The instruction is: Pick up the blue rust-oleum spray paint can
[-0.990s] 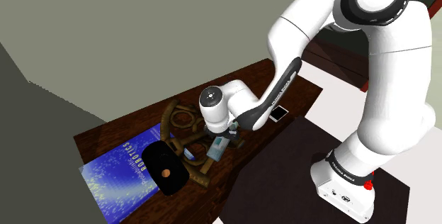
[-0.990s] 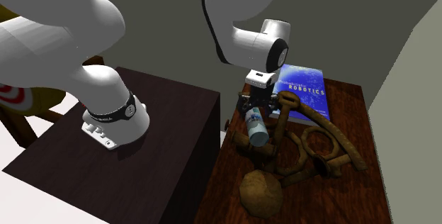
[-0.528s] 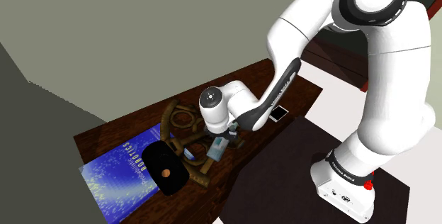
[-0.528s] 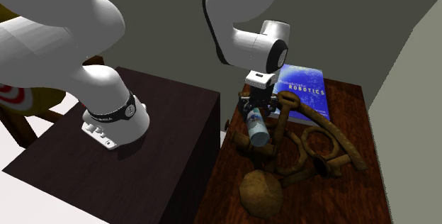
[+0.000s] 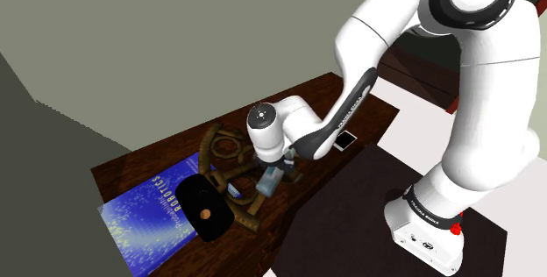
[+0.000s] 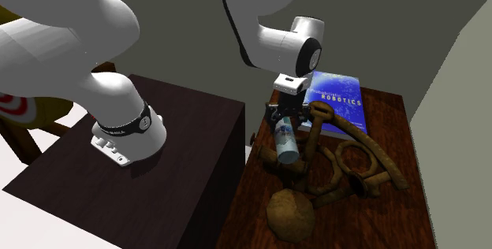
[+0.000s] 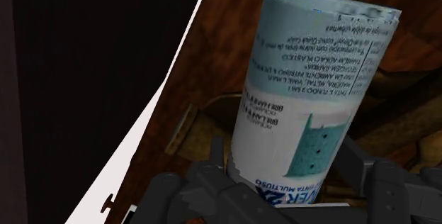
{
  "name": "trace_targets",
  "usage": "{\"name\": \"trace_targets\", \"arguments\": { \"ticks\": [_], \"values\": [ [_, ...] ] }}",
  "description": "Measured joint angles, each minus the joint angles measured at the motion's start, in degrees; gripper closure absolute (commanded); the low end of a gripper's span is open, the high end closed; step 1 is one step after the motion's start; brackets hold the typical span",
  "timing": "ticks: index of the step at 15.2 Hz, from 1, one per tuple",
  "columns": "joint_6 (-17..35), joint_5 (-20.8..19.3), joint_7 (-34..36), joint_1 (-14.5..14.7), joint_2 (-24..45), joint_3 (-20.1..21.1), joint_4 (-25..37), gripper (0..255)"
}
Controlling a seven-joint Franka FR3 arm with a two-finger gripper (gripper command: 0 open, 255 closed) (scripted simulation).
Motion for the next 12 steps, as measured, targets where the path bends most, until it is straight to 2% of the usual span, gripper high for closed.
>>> {"name": "trace_targets", "arguments": {
  "ticks": [12],
  "values": [
    [-2.00, 9.96, -7.30, -6.07, -9.68, 7.88, -2.83, 255]
  ]
}}
